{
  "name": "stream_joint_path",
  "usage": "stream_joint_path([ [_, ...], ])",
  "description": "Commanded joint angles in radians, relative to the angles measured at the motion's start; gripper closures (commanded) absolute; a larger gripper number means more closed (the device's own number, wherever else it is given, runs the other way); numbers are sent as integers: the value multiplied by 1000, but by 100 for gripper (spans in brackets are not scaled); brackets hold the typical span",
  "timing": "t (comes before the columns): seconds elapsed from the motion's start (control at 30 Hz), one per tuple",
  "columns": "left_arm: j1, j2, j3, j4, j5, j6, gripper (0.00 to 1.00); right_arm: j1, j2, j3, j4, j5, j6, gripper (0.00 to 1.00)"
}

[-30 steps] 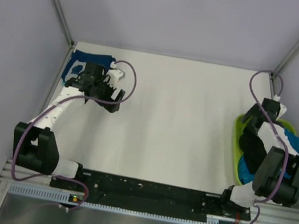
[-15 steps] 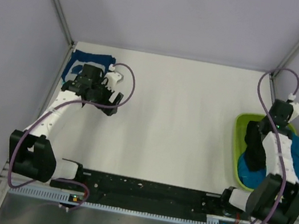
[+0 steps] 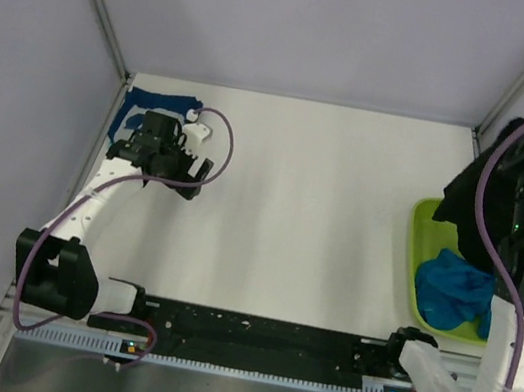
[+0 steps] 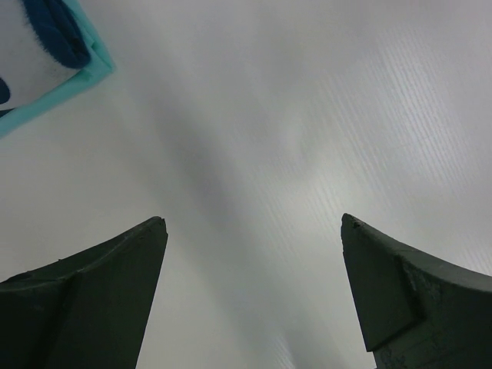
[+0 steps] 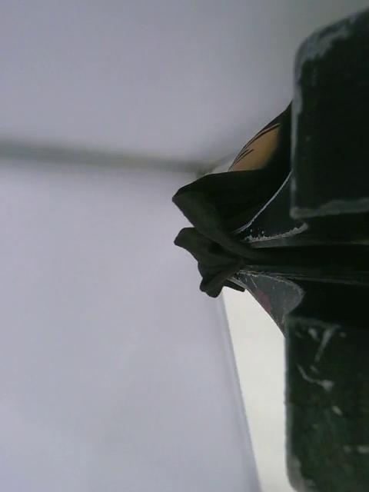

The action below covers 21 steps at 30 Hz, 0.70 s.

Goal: Fold and stack the t-shirts
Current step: Grab crumpled tshirt from bin with the right arm, then move the tshirt to the center of the board

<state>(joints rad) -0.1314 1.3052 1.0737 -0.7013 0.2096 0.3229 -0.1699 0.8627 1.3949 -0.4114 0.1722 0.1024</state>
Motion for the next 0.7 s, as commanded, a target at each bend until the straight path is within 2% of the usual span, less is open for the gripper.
stream_joint_path([
  [0.0, 38, -29, 38, 60, -148, -47, 1, 189, 166, 208, -41, -465, -67, 100],
  [0.1, 55, -40, 37, 51, -124, -47, 1, 221, 203, 274, -33, -369, -38, 100],
  [0.13, 56, -47, 32, 54, -113, -47, 2, 221, 202, 280, -5, -407, -35, 100],
  [0.23, 59, -63, 23, 69, -121, -47, 2, 222, 203, 282, 150, -711, 63, 100],
  [0.3, 64, -66, 22, 77, -139, -51, 1, 257, 232, 303, 251, -909, 184, 100],
  [0.43, 95, -64, 26, 85, -174, -70, 1, 459, 274, 294, 474, -1138, 263, 100],
  [0.53, 124, -76, 26, 92, -179, -87, 2, 665, 315, 291, 564, -1276, 217, 100],
  [0.67, 220, -83, 31, 103, -190, -105, 2, 721, 389, 225, 918, -1407, 455, 100],
])
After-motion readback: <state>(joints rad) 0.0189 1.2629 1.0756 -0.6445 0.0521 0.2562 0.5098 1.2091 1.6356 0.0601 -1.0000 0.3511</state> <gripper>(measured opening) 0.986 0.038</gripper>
